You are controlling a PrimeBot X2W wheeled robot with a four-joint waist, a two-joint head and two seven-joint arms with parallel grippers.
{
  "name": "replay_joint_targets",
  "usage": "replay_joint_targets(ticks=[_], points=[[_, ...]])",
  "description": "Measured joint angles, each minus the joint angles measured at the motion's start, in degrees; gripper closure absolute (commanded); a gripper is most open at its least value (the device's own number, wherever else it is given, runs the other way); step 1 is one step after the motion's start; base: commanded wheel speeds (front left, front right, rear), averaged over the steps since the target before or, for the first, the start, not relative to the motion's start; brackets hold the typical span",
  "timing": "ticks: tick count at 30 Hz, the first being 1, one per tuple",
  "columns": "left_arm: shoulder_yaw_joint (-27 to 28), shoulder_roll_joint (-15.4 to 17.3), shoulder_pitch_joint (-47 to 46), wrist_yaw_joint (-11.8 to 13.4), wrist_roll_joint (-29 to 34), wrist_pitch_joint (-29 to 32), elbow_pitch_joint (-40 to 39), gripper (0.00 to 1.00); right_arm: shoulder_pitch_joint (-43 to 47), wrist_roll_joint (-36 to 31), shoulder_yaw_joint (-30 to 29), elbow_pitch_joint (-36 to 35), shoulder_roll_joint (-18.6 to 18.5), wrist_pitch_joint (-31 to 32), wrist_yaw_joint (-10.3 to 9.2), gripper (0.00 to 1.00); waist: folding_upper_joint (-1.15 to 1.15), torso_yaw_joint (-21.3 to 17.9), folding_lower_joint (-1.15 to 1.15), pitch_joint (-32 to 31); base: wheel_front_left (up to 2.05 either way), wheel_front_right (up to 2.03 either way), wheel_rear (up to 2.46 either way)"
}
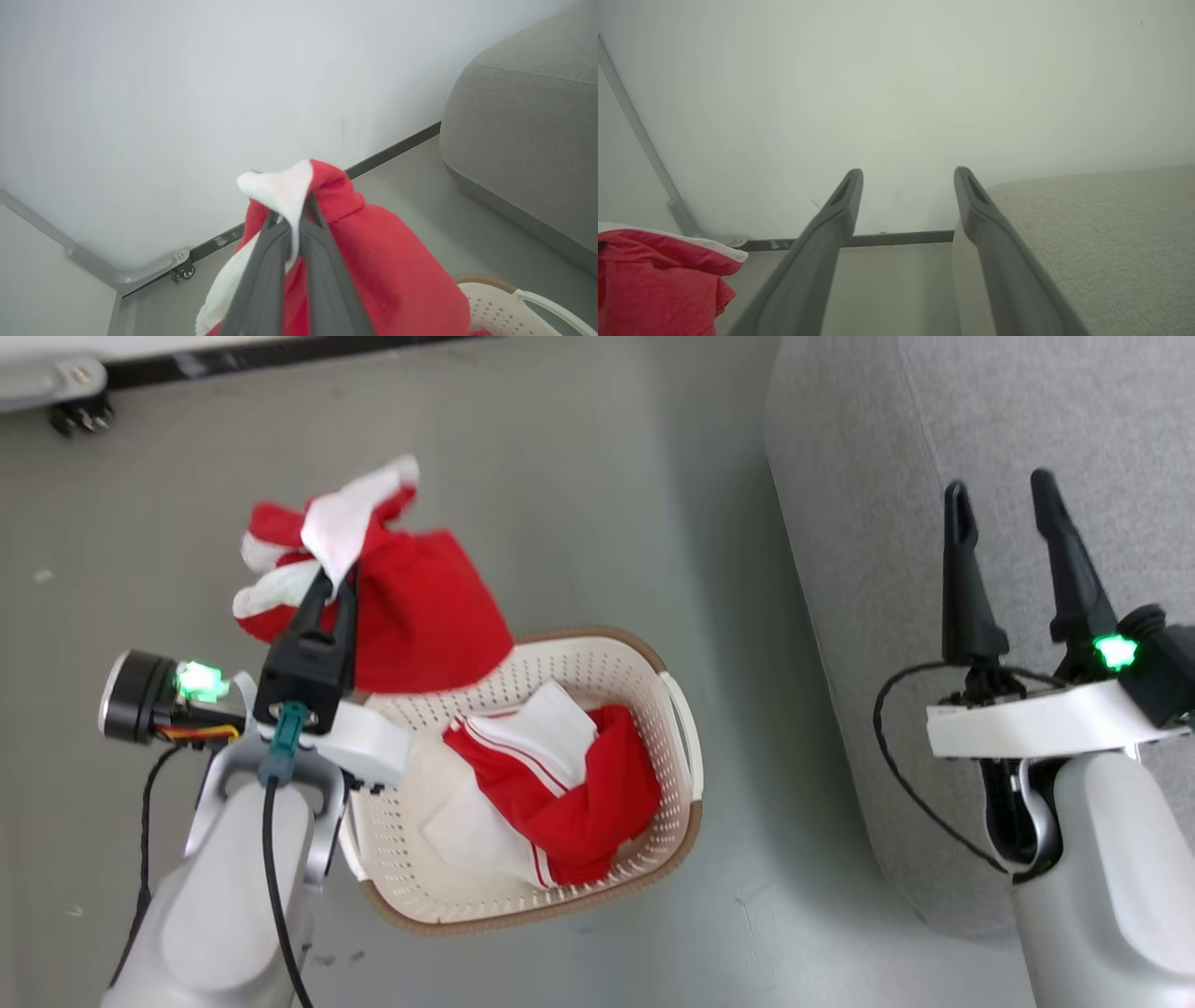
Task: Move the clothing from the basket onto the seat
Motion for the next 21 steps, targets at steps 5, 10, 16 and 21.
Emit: replay_joint_targets(ticks=[5,10,16,21], points=[[-0.42,0.40,2.93,-0.05,-0.79,0.00,-2.50,1.00,1.71,-0.12,0.05,0.86,-0.12,0.01,0.00,0.00,0.00,1.09,0.00,-3.08,0.00,0.00,0.00],[-0.97,1.10,5.16,-0.20,-0.92,0.00,-5.04,1.00,3.41,-0.42,0.56,1.64,-0.51,0.01,0.00,0.00,0.00,2.05,0.00,-6.20,0.00,0.00,0.00],[-1.68,1.45,7.15,-0.86,-0.93,0.00,-8.02,1.00,5.89,-0.42,1.44,2.79,-0.73,0.01,0.00,0.00,0.00,3.09,0.00,-9.89,0.00,0.00,0.00],[-1.79,1.97,8.45,-1.65,-1.46,0.00,-8.95,1.00,7.54,-0.40,2.26,3.27,-0.87,0.01,0.00,0.00,0.00,3.81,0.00,-12.87,0.00,0.00,0.00]])
